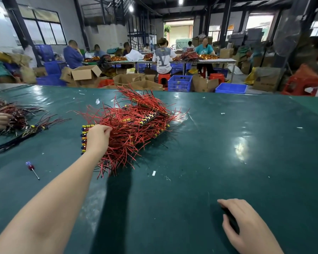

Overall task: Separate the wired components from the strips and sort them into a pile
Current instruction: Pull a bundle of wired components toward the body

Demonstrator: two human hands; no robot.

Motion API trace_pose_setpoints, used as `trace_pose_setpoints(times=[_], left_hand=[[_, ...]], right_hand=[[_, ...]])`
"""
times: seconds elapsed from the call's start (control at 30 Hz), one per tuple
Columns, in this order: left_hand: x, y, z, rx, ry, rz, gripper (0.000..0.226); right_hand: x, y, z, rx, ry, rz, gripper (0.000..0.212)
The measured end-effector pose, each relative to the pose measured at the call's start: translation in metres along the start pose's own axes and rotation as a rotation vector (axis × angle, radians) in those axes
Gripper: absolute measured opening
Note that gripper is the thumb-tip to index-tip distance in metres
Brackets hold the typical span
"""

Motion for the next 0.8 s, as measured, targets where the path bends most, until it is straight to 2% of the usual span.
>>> trace_pose_setpoints(times=[0.1,0.17,0.3,0.47,0.6,0.67,0.73,0.8], left_hand=[[0.001,-0.018,-0.008,-0.078,-0.180,0.175,0.022],[0.002,-0.031,-0.012,-0.069,-0.204,0.241,0.021],[-0.014,-0.048,0.000,-0.027,-0.027,0.222,0.018],[-0.068,-0.057,0.031,0.058,0.143,0.214,0.046],[-0.111,-0.056,0.064,0.185,0.178,0.338,0.061],[-0.129,-0.046,0.086,0.258,0.174,0.407,0.065],[-0.142,-0.032,0.109,0.303,0.158,0.461,0.066],[-0.151,-0.018,0.131,0.343,0.149,0.544,0.065]], right_hand=[[0.001,0.000,0.000,0.005,-0.001,0.012,0.044],[0.002,0.000,0.001,0.003,0.002,0.012,0.045],[0.002,0.000,0.001,-0.014,-0.002,-0.005,0.041],[0.007,-0.005,0.004,-0.037,0.021,-0.045,0.031],[0.012,-0.017,0.005,-0.176,0.113,-0.076,0.025],[0.014,-0.026,0.007,-0.249,0.180,-0.196,0.022],[0.018,-0.032,0.004,-0.285,0.329,-0.446,0.021],[0.024,-0.032,-0.006,-0.162,0.605,-0.830,0.022]])
Point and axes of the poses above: each hand's wrist, its own z-axis away from the middle knuckle, its own y-axis out of the palm, x = y × z, the point moved 1 cm from there along -z, towards the middle knuckle, and after that the axes turned 4 degrees about -y, right-handed, at the moved point
